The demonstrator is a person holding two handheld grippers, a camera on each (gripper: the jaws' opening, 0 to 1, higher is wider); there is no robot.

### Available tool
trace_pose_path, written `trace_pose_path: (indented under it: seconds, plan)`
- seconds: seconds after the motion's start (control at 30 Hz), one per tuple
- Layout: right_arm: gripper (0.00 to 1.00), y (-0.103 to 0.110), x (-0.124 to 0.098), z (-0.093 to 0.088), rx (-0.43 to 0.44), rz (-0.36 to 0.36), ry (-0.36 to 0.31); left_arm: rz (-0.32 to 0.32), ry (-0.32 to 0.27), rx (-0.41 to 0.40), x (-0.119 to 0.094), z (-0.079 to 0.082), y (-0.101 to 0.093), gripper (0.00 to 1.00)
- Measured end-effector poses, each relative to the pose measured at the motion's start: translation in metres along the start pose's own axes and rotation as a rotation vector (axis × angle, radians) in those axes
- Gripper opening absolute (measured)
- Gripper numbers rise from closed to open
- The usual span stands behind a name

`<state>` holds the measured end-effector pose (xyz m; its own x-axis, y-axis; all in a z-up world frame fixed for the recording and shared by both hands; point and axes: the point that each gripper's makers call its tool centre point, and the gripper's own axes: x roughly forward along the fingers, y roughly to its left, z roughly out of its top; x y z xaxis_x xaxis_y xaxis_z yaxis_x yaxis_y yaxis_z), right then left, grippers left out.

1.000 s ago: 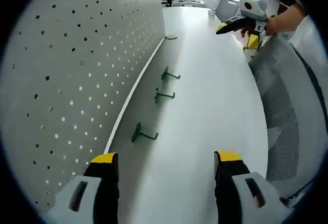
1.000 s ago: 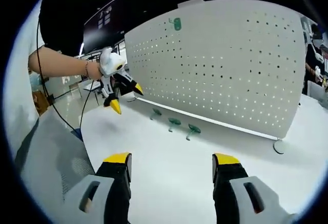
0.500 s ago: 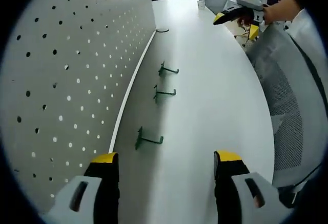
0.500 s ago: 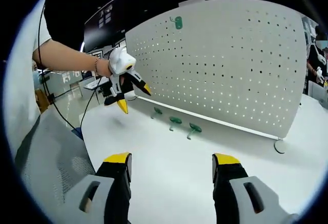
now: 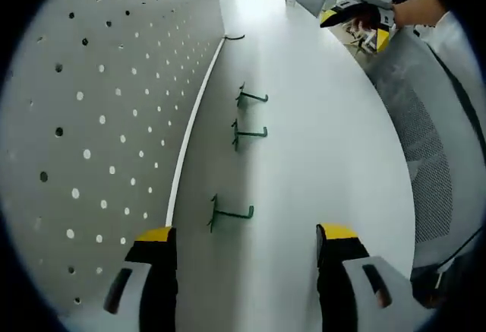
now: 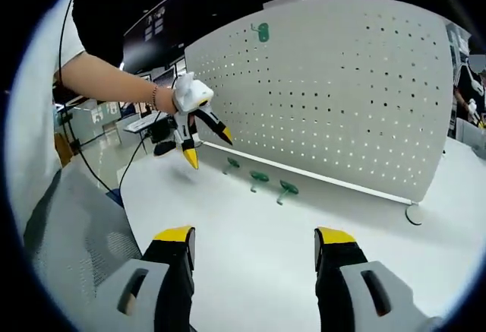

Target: Insert the hook assembly into the mounting plate slot until the hook locks in place.

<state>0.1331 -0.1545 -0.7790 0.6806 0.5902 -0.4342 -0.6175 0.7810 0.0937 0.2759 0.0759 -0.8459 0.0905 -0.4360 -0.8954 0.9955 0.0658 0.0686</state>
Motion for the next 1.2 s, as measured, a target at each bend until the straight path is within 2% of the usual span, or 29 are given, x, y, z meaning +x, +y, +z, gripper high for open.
trace_pose_path:
  seconds: [0.77, 0.97, 1.2]
  plan:
    - [0.61, -0.004, -0.005, -0.003, 0.015, -0.021, 0.007, -0.085, 0.085, 0.1, 0.029, 0.0, 0.004, 0.74]
    - [0.61, -0.007, -0.005, -0.002, 0.018, -0.032, 0.004, -0.101, 0.084, 0.107, 0.034, 0.002, 0.004, 0.73]
    - [0.61, -0.009, -0.005, -0.003, 0.022, -0.037, 0.005, -0.116, 0.103, 0.104, 0.041, -0.006, 0.006, 0.72]
